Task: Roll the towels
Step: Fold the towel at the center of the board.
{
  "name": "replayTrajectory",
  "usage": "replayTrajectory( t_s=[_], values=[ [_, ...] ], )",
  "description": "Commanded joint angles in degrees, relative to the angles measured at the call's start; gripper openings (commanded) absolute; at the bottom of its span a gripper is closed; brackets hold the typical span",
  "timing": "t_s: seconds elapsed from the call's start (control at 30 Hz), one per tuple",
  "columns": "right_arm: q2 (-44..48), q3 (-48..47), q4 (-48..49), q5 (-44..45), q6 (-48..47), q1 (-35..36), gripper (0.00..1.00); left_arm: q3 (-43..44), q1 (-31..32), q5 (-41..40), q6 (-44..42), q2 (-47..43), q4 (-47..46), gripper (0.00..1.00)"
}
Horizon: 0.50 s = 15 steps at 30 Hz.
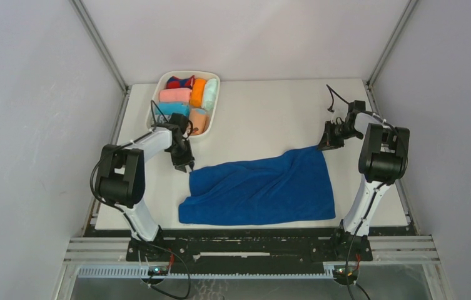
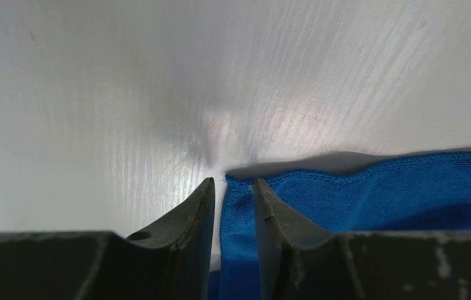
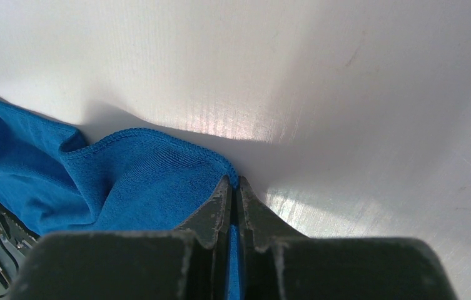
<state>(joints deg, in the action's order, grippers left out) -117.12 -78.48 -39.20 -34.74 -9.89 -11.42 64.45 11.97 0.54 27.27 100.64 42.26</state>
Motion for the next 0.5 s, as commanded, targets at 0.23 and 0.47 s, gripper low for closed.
replayTrajectory(
  t_s=[0.23, 0.47],
  values=[
    [3.5, -1.2, 1.0, 2.5, -1.2, 0.3, 0.0, 3.0, 2.5, -4.4, -0.4, 1.5, 1.8, 0.32],
    [3.9, -1.1, 1.2, 3.1, -0.8, 0.3, 0.0, 2.8, 3.6, -5.1, 0.0, 1.5, 2.1, 0.32]
  ],
)
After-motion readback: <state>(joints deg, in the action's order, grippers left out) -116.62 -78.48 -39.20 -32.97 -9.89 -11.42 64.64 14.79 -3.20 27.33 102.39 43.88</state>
